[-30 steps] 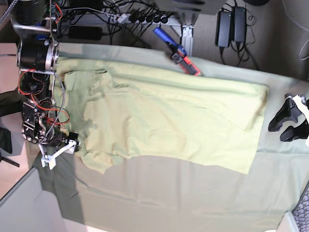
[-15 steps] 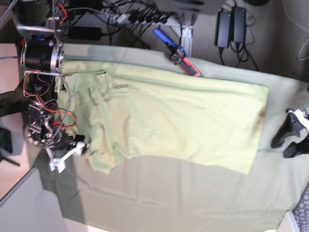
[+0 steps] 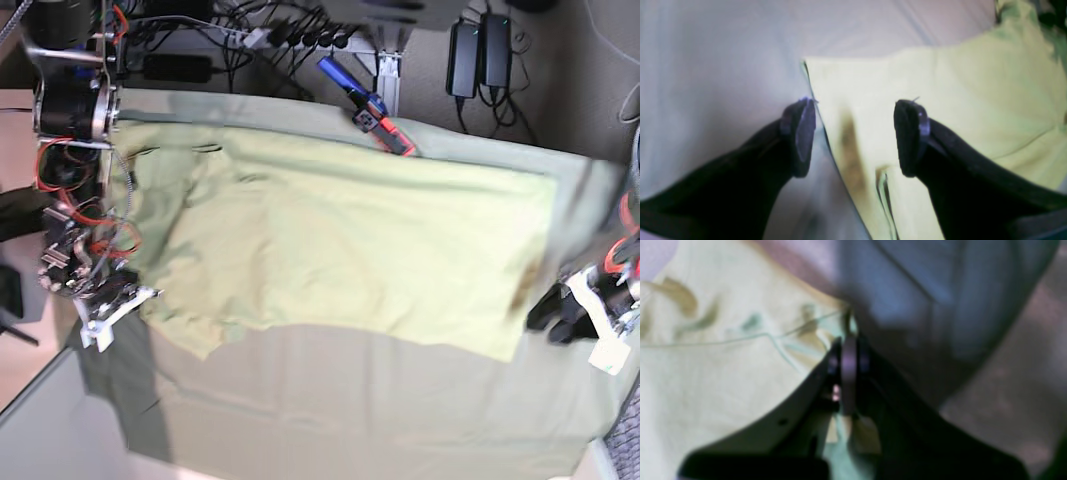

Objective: Fold the T-shirt properly
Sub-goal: 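Grasp the shirt's side edge with both grippers, then fold the grasped side over the shirt body with both grippers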

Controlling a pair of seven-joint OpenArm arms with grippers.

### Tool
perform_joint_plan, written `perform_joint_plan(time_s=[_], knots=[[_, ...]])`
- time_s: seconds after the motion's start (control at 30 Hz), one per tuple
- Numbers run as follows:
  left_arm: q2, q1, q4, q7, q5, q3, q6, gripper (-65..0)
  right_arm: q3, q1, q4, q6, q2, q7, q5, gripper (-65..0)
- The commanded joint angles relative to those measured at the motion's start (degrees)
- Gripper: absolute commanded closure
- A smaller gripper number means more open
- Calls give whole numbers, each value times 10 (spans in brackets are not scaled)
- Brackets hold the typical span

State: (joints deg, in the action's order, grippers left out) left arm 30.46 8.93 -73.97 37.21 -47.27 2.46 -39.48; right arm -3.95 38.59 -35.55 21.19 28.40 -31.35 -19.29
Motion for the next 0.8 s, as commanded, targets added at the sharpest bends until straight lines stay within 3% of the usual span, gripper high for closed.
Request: perform_joint_plan(time_s=[0.0, 0.33, 0.6, 0.77], knots=[[3, 33, 15, -23, -1, -5, -5, -402, 2, 15, -9, 37, 12, 9, -2, 0], [-68, 156, 232, -96, 122, -58, -5, -402, 2, -7, -9, 37, 13, 10, -2, 0], [-79, 158, 249, -102, 124, -59, -5, -402, 2, -7, -9, 37, 14, 9, -2, 0], [-62, 162, 249, -141, 147, -59, -5, -402, 2, -7, -9, 37, 16, 10, -4, 0]])
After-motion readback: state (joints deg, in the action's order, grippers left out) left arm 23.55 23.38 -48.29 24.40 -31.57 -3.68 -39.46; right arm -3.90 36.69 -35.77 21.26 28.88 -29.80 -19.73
